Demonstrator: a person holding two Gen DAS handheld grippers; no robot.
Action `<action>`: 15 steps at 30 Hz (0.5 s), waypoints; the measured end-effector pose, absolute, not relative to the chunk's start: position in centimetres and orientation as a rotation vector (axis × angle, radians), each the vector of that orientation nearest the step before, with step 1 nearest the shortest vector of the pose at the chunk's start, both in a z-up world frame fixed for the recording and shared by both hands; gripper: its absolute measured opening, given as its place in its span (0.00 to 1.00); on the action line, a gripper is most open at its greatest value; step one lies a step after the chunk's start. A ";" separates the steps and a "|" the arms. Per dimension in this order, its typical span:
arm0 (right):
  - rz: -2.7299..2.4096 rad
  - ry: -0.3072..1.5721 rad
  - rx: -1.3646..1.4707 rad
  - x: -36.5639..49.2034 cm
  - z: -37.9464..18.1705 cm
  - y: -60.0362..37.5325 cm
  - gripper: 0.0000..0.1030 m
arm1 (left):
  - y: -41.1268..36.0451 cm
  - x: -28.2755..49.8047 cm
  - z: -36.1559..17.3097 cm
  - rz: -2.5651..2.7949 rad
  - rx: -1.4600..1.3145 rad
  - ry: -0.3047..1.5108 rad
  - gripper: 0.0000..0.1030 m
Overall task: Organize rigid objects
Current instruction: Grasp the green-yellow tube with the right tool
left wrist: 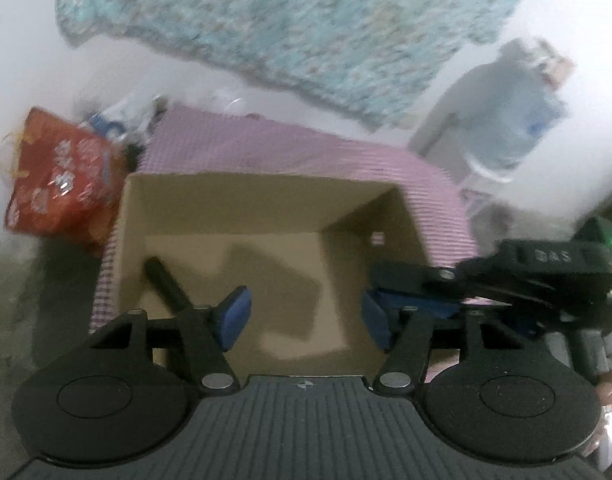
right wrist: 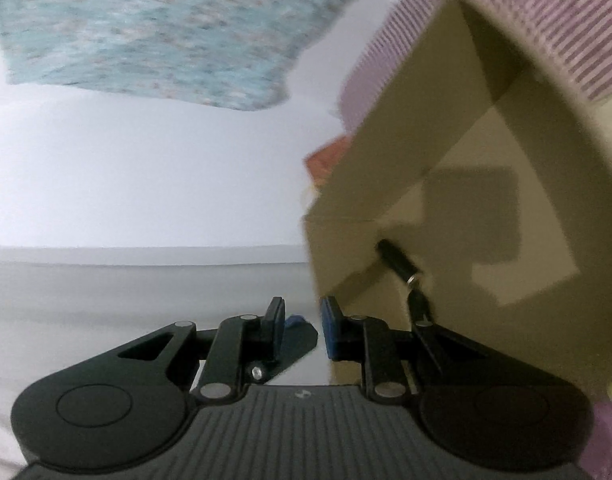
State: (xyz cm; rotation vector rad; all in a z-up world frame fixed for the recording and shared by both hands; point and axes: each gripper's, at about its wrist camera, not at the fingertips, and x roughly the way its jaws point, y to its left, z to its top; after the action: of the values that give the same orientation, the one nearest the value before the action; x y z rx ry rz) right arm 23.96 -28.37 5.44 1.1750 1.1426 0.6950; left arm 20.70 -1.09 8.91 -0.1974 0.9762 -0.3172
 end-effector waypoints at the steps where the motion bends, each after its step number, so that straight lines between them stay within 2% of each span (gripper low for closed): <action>1: 0.701 1.120 1.173 22.7 6.3 -29.5 0.22 | -1.4 19.7 9.4 -0.336 -0.194 0.957 0.61; 8: 0.611 0.961 1.128 14.0 9.4 -35.8 0.22 | -4.0 13.6 9.8 -0.442 -0.145 0.870 0.65; 15: 0.349 1.011 1.070 8.6 4.7 -37.9 0.22 | -10.4 9.4 4.6 -0.537 0.064 0.865 0.66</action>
State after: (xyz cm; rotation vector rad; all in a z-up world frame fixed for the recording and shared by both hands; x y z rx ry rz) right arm 8.56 -37.86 4.72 1.0698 1.0114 0.3489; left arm 9.37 -10.39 4.65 0.0637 0.8646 -0.5367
